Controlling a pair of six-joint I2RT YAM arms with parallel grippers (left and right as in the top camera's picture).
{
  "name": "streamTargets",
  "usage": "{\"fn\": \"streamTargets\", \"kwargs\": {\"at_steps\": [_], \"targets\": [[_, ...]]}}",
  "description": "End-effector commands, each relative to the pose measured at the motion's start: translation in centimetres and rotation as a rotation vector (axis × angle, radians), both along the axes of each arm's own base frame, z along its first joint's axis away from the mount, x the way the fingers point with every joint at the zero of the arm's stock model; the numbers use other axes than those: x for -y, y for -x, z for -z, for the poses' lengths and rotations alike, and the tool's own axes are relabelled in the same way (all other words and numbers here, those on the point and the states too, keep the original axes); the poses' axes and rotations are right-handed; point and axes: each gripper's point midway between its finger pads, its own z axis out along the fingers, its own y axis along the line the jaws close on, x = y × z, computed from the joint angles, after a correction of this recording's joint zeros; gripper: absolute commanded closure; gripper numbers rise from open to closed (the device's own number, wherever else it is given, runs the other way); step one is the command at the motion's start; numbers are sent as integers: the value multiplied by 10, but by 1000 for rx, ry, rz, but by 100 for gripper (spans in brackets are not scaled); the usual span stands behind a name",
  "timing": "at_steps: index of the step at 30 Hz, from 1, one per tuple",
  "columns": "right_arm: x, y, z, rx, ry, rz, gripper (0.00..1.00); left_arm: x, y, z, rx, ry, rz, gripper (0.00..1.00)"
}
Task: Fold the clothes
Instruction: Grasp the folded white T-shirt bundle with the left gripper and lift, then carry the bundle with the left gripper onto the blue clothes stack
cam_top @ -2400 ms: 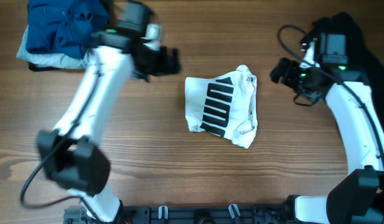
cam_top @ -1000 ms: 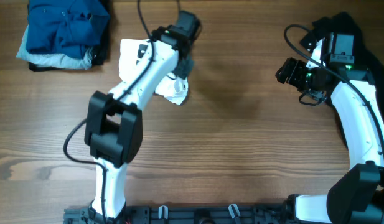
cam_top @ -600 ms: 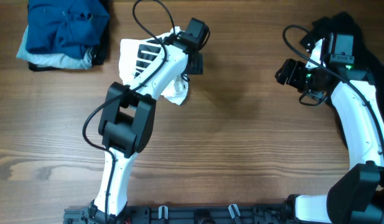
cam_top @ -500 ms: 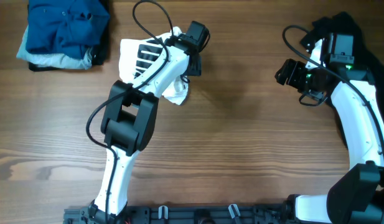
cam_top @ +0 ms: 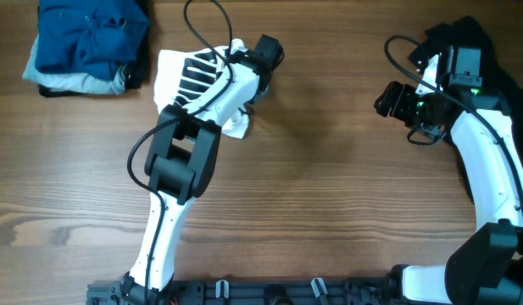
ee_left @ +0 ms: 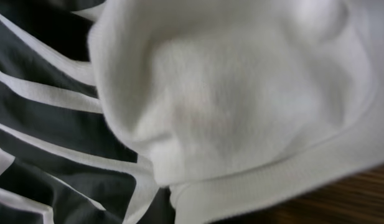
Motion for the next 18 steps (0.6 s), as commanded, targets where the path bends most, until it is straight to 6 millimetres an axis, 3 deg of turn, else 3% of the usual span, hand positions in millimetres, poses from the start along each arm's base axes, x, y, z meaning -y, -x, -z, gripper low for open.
{"fn": "streamTargets", "kwargs": {"at_steps": [1,3,4,9,11,14,18], "targets": [[-3,-3,1,2,-5,-27,11,-41,13,-2,-107,-29,-50,96],[-3,-3,1,3,-4,-28,11,-48,4,-52,-56,-13,-24,96],[-3,-3,1,2,-5,-27,11,-56,-3,-109,21,4,14,96],[-4,-3,1,2,-9,-28,11,-92,-4,-245,286,26,62,96],[-4,-3,1,2,-9,-28,11,-112,-1,-282,353,-20,84,96],[-6,-3,0,3,-19,-33,11,-142,-4,-314,414,-145,76,96],[-6,-3,1,2,-18,-33,11,-197,-26,-346,559,-213,-14,96]]}}
